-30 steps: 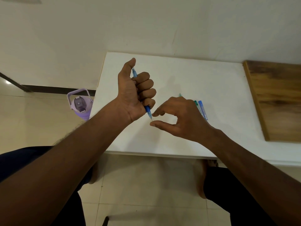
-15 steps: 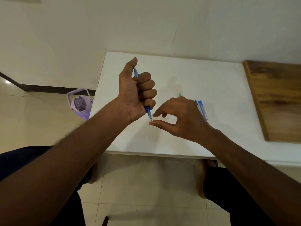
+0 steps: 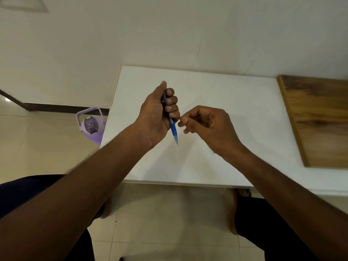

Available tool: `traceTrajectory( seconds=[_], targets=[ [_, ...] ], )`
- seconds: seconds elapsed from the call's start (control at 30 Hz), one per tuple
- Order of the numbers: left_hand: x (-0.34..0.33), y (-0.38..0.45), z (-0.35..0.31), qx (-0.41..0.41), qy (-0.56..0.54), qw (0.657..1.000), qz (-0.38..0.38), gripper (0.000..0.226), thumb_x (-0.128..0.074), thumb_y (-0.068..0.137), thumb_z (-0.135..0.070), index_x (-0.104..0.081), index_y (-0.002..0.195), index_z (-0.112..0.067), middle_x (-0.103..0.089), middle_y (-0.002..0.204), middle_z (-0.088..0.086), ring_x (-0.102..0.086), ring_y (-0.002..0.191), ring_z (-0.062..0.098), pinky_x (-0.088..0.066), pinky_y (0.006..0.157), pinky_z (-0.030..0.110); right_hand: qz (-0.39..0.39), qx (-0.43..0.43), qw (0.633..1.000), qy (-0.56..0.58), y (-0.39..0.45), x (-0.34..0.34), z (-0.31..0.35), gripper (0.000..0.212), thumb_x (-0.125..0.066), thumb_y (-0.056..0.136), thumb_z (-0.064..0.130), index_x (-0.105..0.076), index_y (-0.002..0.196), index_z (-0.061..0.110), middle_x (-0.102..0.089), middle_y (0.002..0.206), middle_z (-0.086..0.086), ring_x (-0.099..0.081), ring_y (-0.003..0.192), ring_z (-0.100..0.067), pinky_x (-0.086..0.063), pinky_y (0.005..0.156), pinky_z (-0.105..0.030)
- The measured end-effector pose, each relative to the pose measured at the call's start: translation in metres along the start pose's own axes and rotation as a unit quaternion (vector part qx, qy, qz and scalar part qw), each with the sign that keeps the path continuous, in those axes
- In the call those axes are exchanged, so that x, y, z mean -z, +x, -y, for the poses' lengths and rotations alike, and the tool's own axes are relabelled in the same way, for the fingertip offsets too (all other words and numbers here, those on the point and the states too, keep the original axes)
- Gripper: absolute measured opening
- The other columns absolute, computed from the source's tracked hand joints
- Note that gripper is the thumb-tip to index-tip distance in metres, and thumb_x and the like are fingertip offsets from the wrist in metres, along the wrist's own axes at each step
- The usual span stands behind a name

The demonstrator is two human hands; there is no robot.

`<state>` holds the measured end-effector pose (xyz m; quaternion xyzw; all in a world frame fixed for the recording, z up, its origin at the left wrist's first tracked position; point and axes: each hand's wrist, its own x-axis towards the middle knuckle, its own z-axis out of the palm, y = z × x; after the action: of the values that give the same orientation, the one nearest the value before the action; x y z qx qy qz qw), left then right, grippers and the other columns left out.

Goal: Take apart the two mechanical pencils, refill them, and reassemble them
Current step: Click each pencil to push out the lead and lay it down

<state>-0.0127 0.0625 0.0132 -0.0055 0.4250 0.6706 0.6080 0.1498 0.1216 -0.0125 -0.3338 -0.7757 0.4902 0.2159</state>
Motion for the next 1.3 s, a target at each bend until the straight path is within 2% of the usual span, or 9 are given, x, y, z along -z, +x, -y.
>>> traceTrajectory(
  seconds=[0.3,0.47,0.53,0.6,0.67,0.73,0.8,0.97,1.3],
  targets=[
    [-0.01,0.0,0.015,-0.072,0.1,0.991,-0.048,0.044,-0.043,0.112,-0.039,-0.054,0.075,-0.017,-0.056,0.08,-0.001,-0.053,0.08,0.012,-0.047,0.084,0.029,0.023,-0.086,0.995,0.053,0.014,0.006,0.008,0.023,-0.084,0.089,0.029,-0.076,0.102,0.012,-0.083,0.089,-0.001,-0.08,0.08,-0.015,-0.066,0.076,-0.032],
    [-0.02,-0.003,0.022,-0.045,0.16,0.986,-0.019,0.043,-0.041,0.111,-0.046,-0.063,0.082,-0.022,-0.063,0.083,-0.005,-0.063,0.075,0.012,-0.053,0.07,0.032,0.034,-0.085,0.994,0.054,0.015,0.01,0.008,0.026,-0.086,0.086,0.026,-0.075,0.107,0.013,-0.083,0.085,-0.002,-0.081,0.078,-0.016,-0.066,0.071,-0.028],
    [-0.02,-0.001,0.025,-0.066,0.304,0.95,-0.042,0.046,-0.04,0.109,-0.052,-0.072,0.11,-0.019,-0.072,0.107,-0.002,-0.07,0.105,0.017,-0.056,0.093,0.039,0.037,-0.101,0.993,0.044,0.015,0.015,0.003,0.025,-0.086,0.087,0.026,-0.076,0.107,0.015,-0.083,0.085,0.0,-0.081,0.078,-0.015,-0.066,0.073,-0.029],
    [-0.012,0.001,0.026,-0.097,0.503,0.856,-0.064,0.056,-0.041,0.106,-0.061,-0.065,0.135,-0.019,-0.068,0.131,-0.002,-0.063,0.123,0.018,-0.05,0.106,0.04,0.022,-0.134,0.99,0.021,0.016,0.019,-0.004,0.024,-0.087,0.086,0.029,-0.077,0.103,0.016,-0.083,0.082,0.002,-0.081,0.076,-0.014,-0.067,0.076,-0.032],
    [-0.001,0.001,0.027,-0.108,0.6,0.789,-0.077,0.058,-0.048,0.102,-0.062,-0.06,0.141,-0.02,-0.066,0.133,-0.005,-0.061,0.121,0.015,-0.048,0.097,0.033,0.01,-0.178,0.984,-0.011,0.017,0.022,-0.012,0.024,-0.088,0.085,0.03,-0.077,0.101,0.016,-0.082,0.08,0.002,-0.08,0.073,-0.013,-0.067,0.079,-0.034],
    [0.009,0.002,0.028,-0.095,0.63,0.768,-0.069,0.049,-0.053,0.103,-0.055,-0.067,0.133,-0.019,-0.072,0.125,-0.004,-0.068,0.112,0.015,-0.054,0.089,0.032,0.015,-0.212,0.977,-0.027,0.017,0.02,-0.018,0.025,-0.089,0.084,0.029,-0.078,0.1,0.014,-0.082,0.08,0.0,-0.08,0.072,-0.014,-0.067,0.079,-0.034],
    [0.014,0.005,0.033,-0.069,0.613,0.785,-0.058,0.042,-0.051,0.106,-0.049,-0.074,0.121,-0.017,-0.077,0.117,0.0,-0.073,0.102,0.015,-0.059,0.093,0.037,0.014,-0.234,0.972,-0.007,0.018,0.014,-0.02,0.026,-0.089,0.083,0.028,-0.077,0.1,0.012,-0.082,0.081,-0.002,-0.08,0.072,-0.014,-0.067,0.075,-0.031],
    [0.01,0.001,0.045,0.081,0.231,0.964,-0.105,0.077,-0.029,0.104,-0.069,-0.076,0.115,-0.01,-0.079,0.111,0.01,-0.073,0.104,0.025,-0.057,0.095,0.038,-0.068,-0.25,0.96,0.107,0.028,0.015,-0.016,0.013,-0.081,0.091,0.018,-0.075,0.099,0.01,-0.082,0.083,-0.004,-0.081,0.075,-0.018,-0.067,0.075,-0.033],
    [0.022,-0.013,0.062,0.076,0.1,0.992,0.0,0.091,-0.015,0.097,-0.081,-0.082,0.118,-0.022,-0.06,0.081,-0.004,-0.046,0.063,0.011,-0.038,0.054,0.026,-0.198,-0.249,0.902,0.292,0.037,0.04,-0.016,0.015,-0.075,0.096,0.016,-0.072,0.104,0.004,-0.08,0.084,-0.01,-0.079,0.075,-0.019,-0.066,0.08,-0.033]
  ],
)
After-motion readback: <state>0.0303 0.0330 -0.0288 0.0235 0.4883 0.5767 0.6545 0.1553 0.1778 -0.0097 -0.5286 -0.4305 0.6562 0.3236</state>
